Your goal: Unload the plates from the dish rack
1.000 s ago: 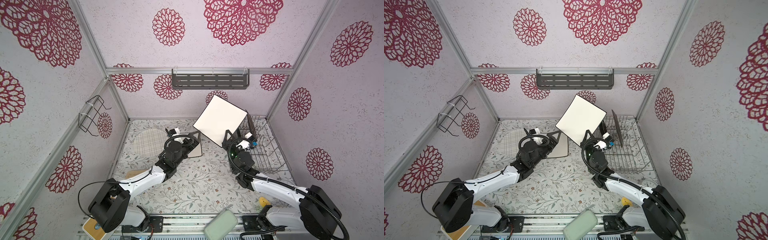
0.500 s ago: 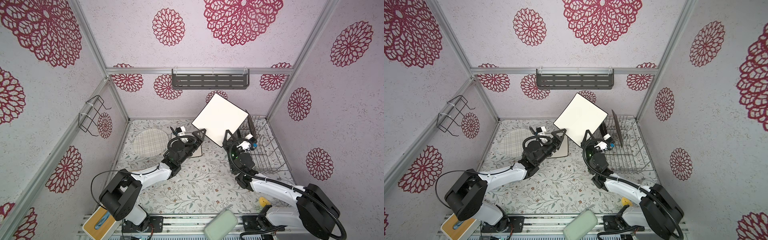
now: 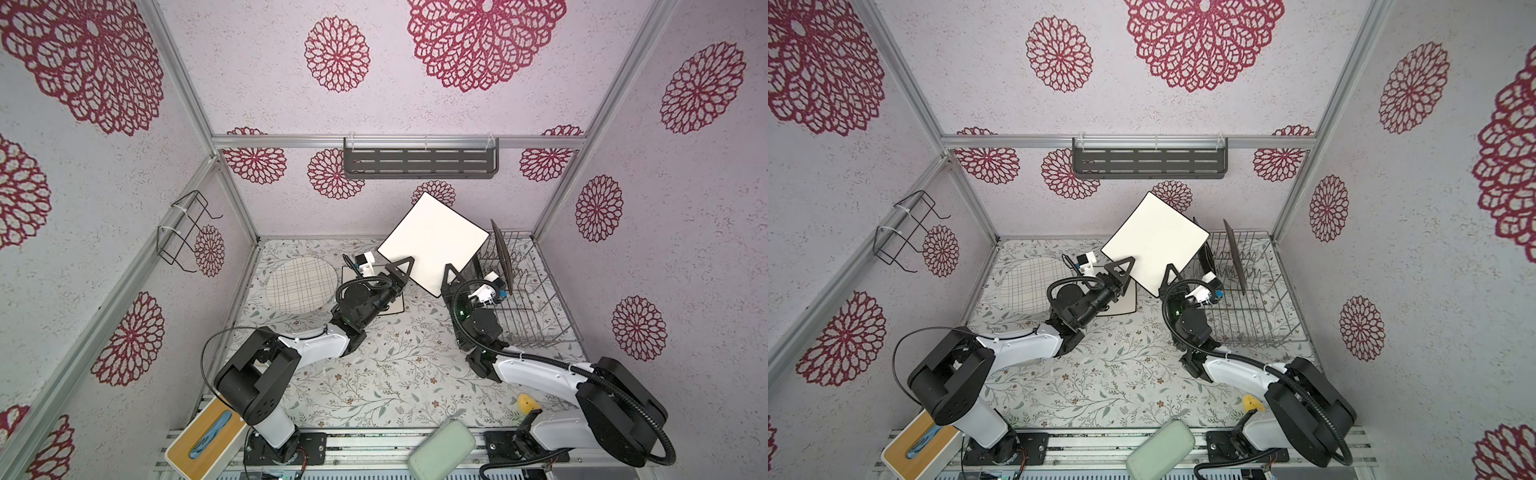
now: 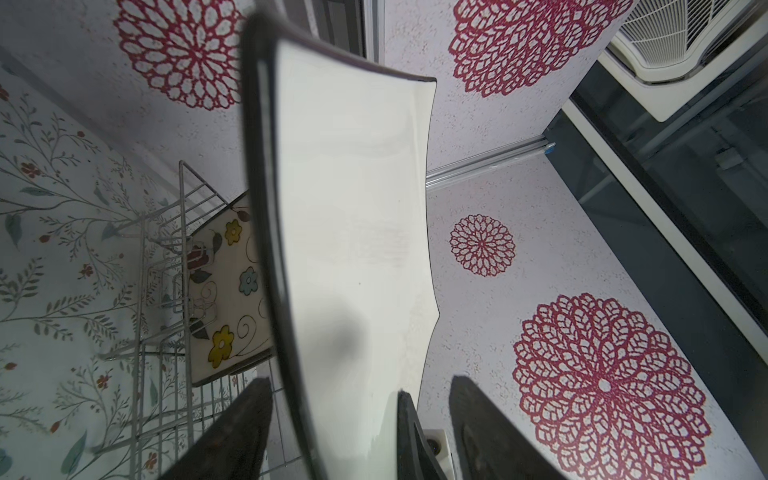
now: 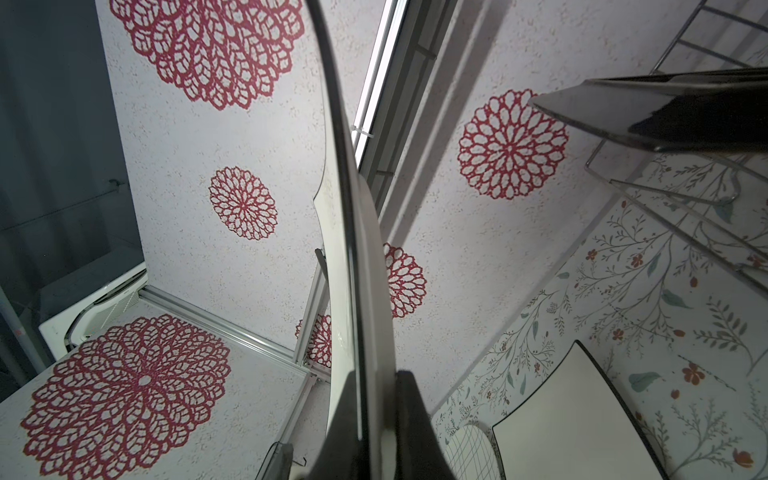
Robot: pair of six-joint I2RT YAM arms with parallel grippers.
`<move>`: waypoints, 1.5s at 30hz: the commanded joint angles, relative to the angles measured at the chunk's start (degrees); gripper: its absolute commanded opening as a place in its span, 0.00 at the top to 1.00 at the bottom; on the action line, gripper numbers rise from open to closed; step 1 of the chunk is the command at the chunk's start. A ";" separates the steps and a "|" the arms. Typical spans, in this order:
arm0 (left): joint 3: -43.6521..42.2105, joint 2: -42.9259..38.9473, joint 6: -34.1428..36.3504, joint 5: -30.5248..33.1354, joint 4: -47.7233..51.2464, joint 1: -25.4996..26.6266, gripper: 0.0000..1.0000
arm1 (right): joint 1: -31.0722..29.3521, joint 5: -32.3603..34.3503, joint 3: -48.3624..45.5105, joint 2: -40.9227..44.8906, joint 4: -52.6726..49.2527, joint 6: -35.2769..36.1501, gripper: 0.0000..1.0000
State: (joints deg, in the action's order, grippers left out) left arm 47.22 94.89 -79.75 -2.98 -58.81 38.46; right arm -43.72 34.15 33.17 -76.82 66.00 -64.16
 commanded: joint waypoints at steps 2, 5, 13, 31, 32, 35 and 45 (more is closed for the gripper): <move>1.49 1.88 -1.13 -1.36 -4.55 -0.31 0.32 | -0.31 -1.25 2.78 1.94 16.60 -2.38 1.00; 1.46 2.57 -1.55 -1.15 -5.44 -0.22 0.37 | -0.38 -1.42 2.61 1.76 17.15 -1.80 1.00; 2.03 2.89 -1.29 -1.06 -6.21 -0.22 0.42 | -0.76 -2.34 2.12 1.22 18.82 -1.87 1.00; 3.32 2.97 -1.33 -2.29 -7.53 -0.83 0.67 | -2.34 -1.55 1.72 0.55 19.61 -2.37 1.00; 3.32 3.05 -1.32 -2.38 -7.62 -0.84 0.69 | -2.41 -1.58 1.72 0.53 19.65 -2.37 1.00; 3.27 3.19 -1.55 -2.38 -7.94 -0.84 0.73 | -2.43 -1.74 1.56 0.46 19.95 -2.35 1.00; 2.88 3.10 -1.65 -2.05 -8.37 -1.02 0.93 | -2.42 -2.30 1.20 1.68 16.75 -2.05 1.00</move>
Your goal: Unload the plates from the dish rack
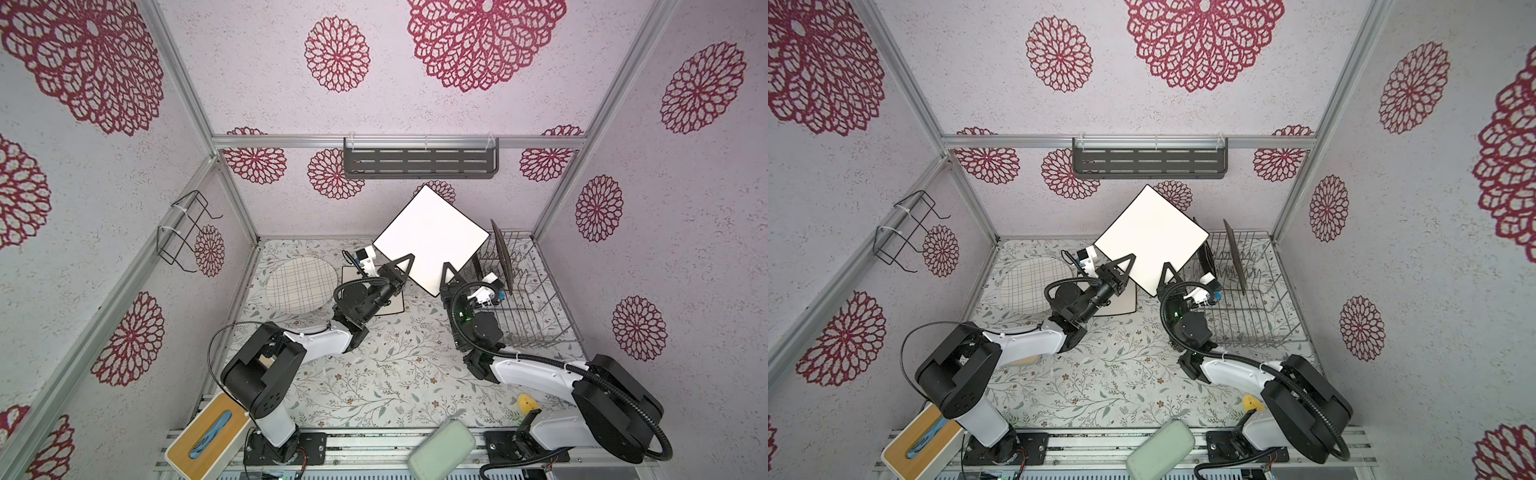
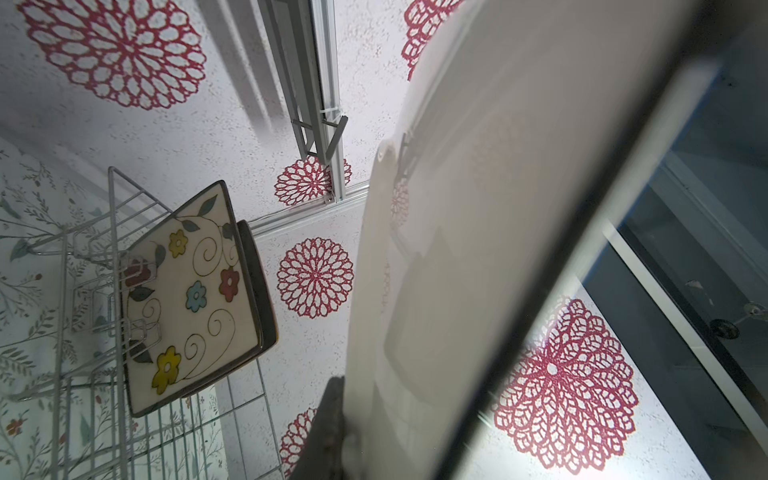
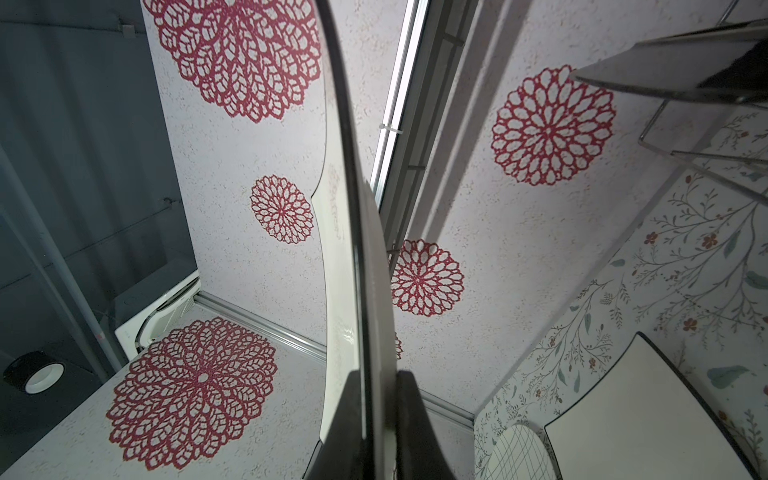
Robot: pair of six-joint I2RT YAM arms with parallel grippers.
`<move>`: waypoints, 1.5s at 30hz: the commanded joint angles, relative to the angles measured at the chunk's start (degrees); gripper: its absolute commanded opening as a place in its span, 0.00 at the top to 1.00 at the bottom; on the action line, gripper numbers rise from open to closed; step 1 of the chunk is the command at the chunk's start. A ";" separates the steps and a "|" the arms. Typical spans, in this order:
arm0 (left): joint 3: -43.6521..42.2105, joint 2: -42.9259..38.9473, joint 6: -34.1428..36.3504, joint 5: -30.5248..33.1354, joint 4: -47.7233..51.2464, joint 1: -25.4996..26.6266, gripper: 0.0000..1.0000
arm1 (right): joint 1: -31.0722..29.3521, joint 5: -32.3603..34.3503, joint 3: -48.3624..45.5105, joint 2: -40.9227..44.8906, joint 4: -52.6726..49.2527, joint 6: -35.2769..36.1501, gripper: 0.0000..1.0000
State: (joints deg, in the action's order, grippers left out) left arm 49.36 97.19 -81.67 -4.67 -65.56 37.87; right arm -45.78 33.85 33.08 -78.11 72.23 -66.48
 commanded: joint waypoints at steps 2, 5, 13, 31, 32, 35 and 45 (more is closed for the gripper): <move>0.65 0.81 0.20 -0.41 -1.87 -0.51 0.97 | -0.37 -2.33 1.26 3.65 8.29 0.16 1.00; 0.32 0.96 -0.28 -0.57 -2.45 -0.76 1.00 | -0.37 -2.51 1.20 4.69 5.35 0.30 0.95; -1.45 0.48 -0.86 0.01 -5.13 -1.48 1.00 | -0.32 -3.63 0.90 7.82 -1.73 0.39 0.64; 2.31 -5.11 2.28 1.06 1.55 -2.09 1.00 | 1.02 -3.62 -4.10 19.79 -16.46 0.40 0.36; 2.48 -5.29 2.29 1.02 1.65 -2.18 1.00 | 1.17 -3.53 -4.54 20.71 -17.41 0.38 0.36; 2.76 -5.90 2.32 1.42 1.65 -2.69 1.00 | 1.58 -3.33 -5.69 23.36 -19.60 0.28 0.35; 1.23 -9.15 3.53 5.58 2.28 -5.13 1.00 | 3.53 -3.09 -8.47 32.73 -30.92 0.99 0.34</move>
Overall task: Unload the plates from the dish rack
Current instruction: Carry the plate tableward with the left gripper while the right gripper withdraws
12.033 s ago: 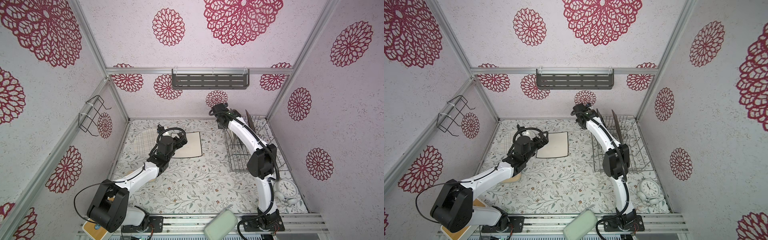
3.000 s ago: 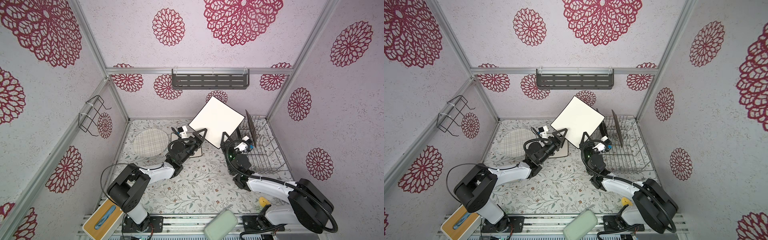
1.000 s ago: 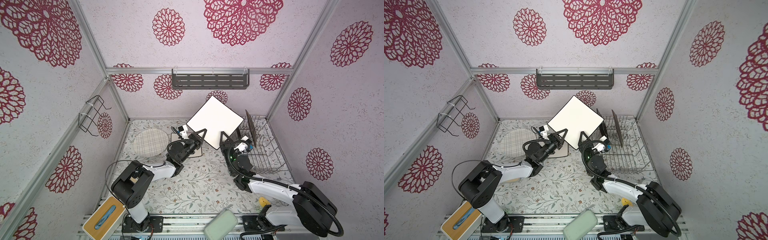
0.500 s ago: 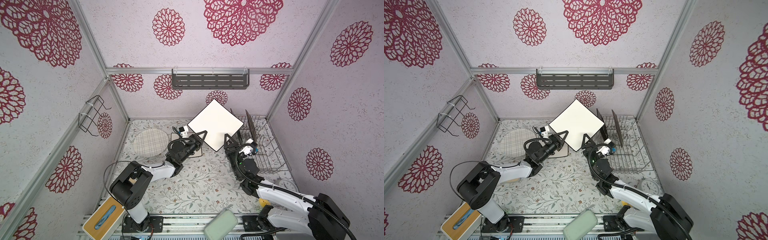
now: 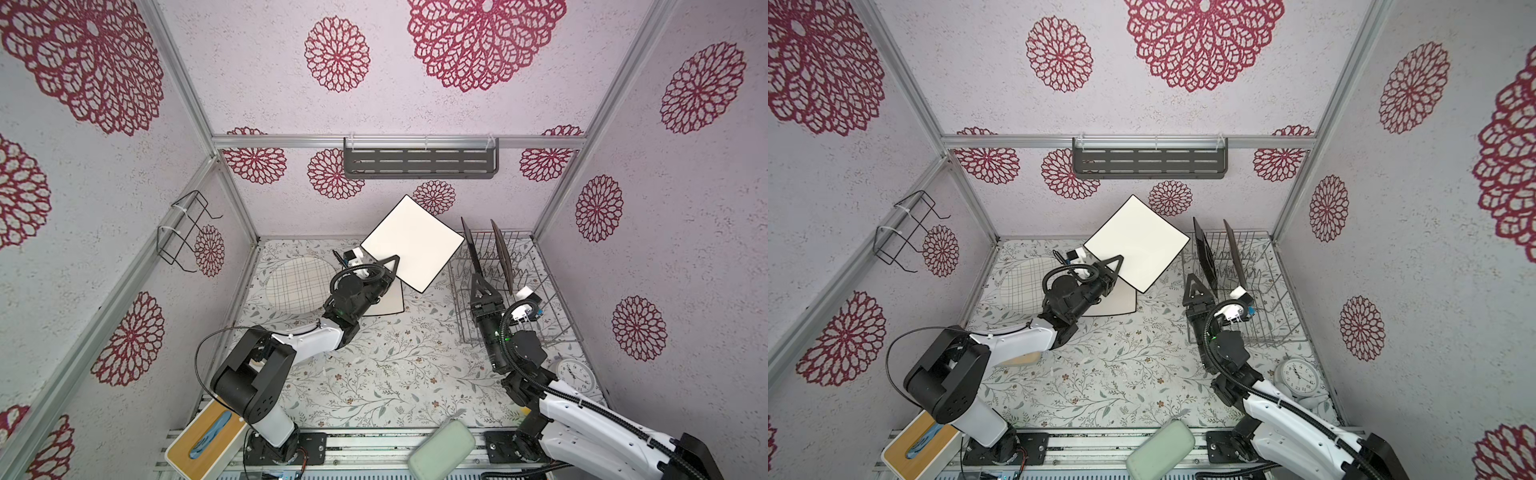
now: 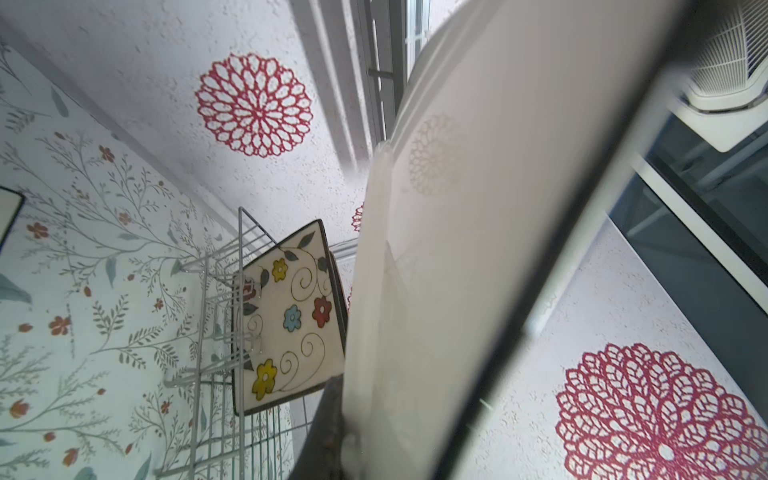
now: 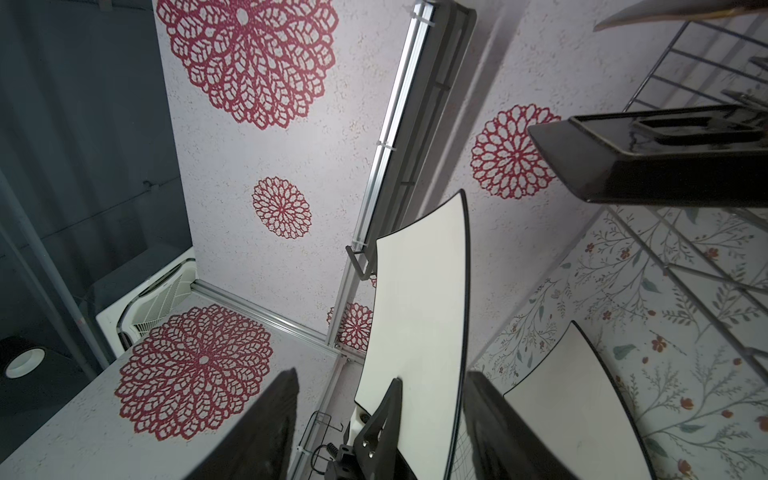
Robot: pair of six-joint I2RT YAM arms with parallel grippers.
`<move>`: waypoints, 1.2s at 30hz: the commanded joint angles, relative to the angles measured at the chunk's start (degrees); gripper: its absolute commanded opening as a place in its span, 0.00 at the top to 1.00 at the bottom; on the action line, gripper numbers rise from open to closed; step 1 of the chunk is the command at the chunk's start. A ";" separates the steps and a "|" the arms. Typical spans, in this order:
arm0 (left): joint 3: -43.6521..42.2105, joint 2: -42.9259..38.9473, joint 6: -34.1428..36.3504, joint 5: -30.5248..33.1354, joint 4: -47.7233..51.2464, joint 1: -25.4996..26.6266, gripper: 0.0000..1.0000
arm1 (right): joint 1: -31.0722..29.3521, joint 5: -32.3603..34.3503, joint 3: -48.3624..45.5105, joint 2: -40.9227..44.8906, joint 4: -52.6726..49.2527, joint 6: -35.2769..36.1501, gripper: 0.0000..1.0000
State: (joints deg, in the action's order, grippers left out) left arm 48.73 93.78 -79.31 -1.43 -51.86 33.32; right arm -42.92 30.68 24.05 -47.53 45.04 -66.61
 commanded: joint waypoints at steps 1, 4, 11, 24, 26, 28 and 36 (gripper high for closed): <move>1.58 -6.00 1.32 3.11 -11.57 -0.67 1.00 | 0.88 -0.15 0.71 2.70 -5.02 1.30 0.34; 0.61 -6.49 2.04 5.94 -13.22 -0.71 1.00 | 1.72 -2.00 1.64 3.48 -8.57 2.24 0.33; 0.94 -6.61 3.80 13.99 -11.34 2.07 1.00 | 3.92 -7.78 7.36 1.78 -21.57 5.07 0.32; 0.47 -6.09 6.74 30.35 -9.97 7.12 1.00 | 4.95 -16.14 11.17 -0.09 -32.84 12.45 0.30; -0.39 -5.35 5.56 32.65 -11.43 7.54 1.00 | 4.95 -16.29 12.00 0.00 -34.60 13.89 0.29; -1.34 -4.27 3.68 34.84 -13.37 7.94 1.00 | 4.96 -16.42 13.12 -0.01 -36.53 16.11 0.28; -3.03 -2.42 -2.72 44.99 -11.75 11.16 1.00 | 5.04 -12.46 13.94 1.77 -40.55 20.06 0.26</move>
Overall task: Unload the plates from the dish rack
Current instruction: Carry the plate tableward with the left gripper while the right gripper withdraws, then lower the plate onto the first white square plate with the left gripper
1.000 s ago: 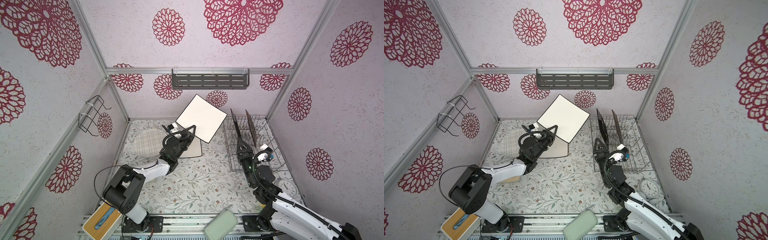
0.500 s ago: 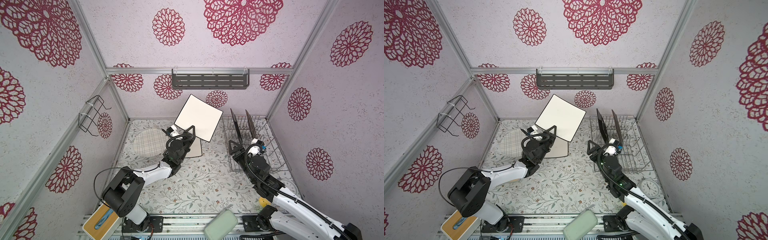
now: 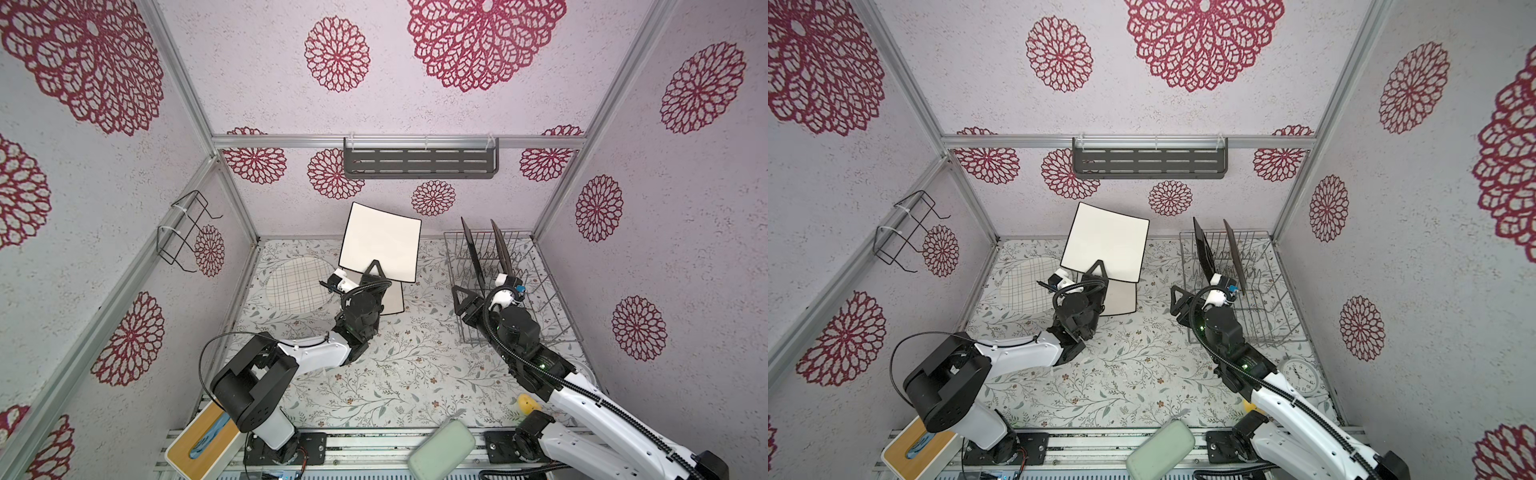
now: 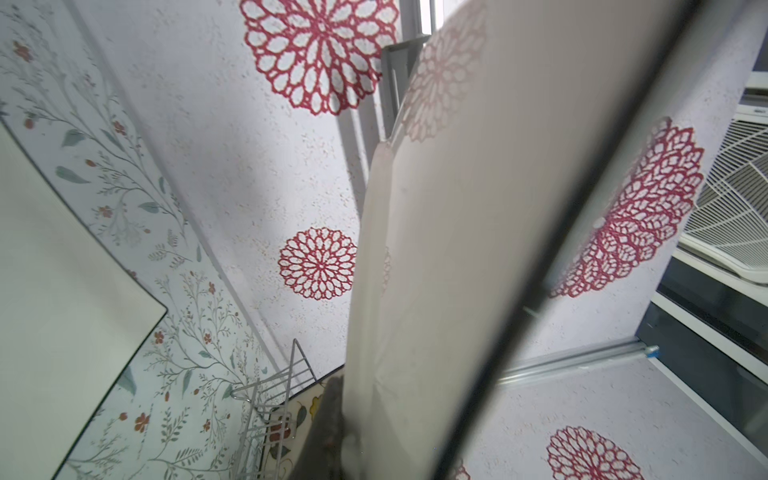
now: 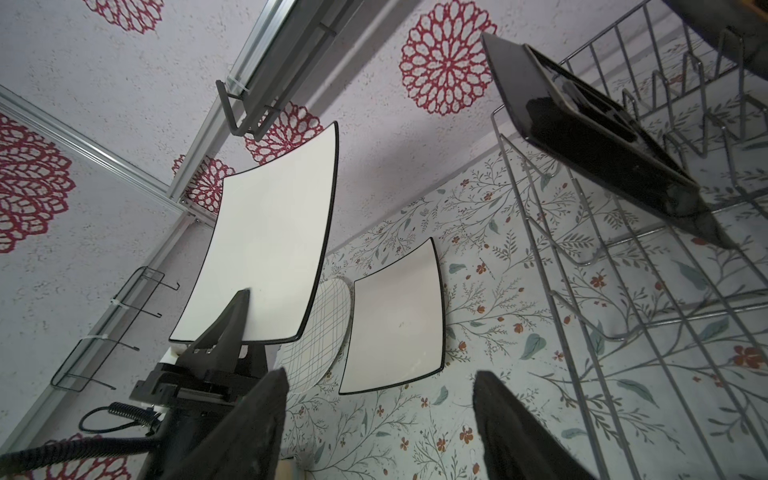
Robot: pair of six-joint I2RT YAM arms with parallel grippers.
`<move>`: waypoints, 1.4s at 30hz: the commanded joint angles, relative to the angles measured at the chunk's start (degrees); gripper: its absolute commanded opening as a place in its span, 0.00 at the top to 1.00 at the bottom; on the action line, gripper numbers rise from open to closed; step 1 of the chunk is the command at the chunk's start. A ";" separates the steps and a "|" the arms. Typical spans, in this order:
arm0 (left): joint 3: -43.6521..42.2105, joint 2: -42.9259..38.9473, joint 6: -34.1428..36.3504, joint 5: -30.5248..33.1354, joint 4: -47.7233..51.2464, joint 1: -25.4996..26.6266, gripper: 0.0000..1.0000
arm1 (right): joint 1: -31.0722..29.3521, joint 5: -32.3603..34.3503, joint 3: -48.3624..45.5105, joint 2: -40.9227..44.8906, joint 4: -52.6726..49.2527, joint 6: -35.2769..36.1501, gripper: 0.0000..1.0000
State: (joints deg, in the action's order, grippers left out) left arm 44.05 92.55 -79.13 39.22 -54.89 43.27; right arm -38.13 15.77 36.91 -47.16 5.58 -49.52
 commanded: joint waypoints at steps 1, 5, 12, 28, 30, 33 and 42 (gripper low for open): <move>1.52 -1.00 -3.61 4.86 -8.48 1.27 1.00 | 0.25 2.78 0.98 1.37 -1.10 3.26 0.26; 0.57 0.87 -6.68 6.91 -9.23 1.29 1.00 | 0.34 2.78 0.99 0.37 -1.01 3.34 0.25; -0.81 2.75 -13.36 10.64 -4.57 1.29 1.00 | 0.32 -0.19 0.88 -2.61 0.48 2.78 0.21; -0.88 3.42 -16.07 11.49 2.16 0.23 1.00 | 0.26 -1.34 0.70 -5.55 1.58 2.03 0.20; -0.66 3.34 -15.35 11.19 2.84 0.00 1.00 | 0.25 -1.45 1.14 -5.89 1.21 2.18 0.20; 0.85 3.07 -17.47 7.93 7.56 -1.21 1.00 | 0.29 -1.36 1.16 -6.30 1.42 2.16 0.20; 2.46 4.87 -22.65 3.23 12.76 -3.70 1.00 | 0.26 -1.27 0.89 -7.18 2.50 1.81 0.20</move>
State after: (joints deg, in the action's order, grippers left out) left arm 43.97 97.49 -100.25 42.06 -34.81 40.05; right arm -38.04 14.72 36.91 -54.33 5.74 -48.05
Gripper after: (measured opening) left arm 0.141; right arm 0.801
